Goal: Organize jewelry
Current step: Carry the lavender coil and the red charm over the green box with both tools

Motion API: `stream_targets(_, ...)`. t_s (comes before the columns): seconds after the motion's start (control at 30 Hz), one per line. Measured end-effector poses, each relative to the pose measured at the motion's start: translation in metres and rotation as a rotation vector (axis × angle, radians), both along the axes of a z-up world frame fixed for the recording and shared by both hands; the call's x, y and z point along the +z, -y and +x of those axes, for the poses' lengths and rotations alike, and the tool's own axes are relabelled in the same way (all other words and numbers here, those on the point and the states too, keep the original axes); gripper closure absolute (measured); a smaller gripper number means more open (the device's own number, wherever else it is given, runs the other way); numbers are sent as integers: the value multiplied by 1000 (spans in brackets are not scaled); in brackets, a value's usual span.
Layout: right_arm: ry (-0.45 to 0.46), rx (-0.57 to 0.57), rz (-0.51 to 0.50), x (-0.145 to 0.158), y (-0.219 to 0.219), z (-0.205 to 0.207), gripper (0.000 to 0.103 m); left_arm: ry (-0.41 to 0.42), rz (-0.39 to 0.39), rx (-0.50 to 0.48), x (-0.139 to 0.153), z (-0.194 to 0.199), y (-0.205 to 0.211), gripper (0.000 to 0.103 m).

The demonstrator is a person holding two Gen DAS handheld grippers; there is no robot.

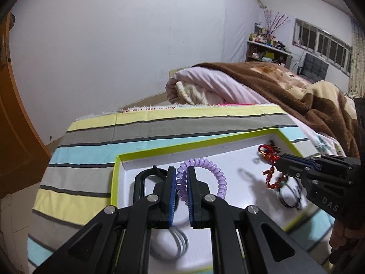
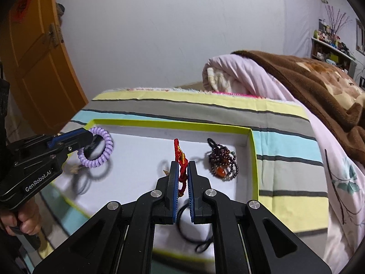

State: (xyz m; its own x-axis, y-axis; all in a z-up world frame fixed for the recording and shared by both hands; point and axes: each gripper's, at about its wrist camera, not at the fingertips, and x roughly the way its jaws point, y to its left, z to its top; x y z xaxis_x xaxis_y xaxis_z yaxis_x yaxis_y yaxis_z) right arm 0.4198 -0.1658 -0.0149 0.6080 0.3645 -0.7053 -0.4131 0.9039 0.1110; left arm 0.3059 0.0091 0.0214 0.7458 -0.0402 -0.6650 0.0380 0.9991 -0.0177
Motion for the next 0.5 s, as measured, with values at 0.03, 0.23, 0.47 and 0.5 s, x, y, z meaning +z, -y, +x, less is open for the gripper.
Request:
stream_targets(0.03, -10, -1, 3, -2, 0, 5, 96, -14, -6, -2, -3, 5, -1, 93)
stream_targets(0.23, -47, -18, -10, -14, 0, 24, 96, -75, 10, 5, -23, 26, 3, 93)
stream_targets(0.47, -82, -33, -20, -24, 3, 32, 95, -81, 0, -5, -26, 27, 3, 93)
stream_targets(0.5, -82, -36, -17, -24, 4, 32, 95, -87, -9, -6, -26, 28, 2, 93)
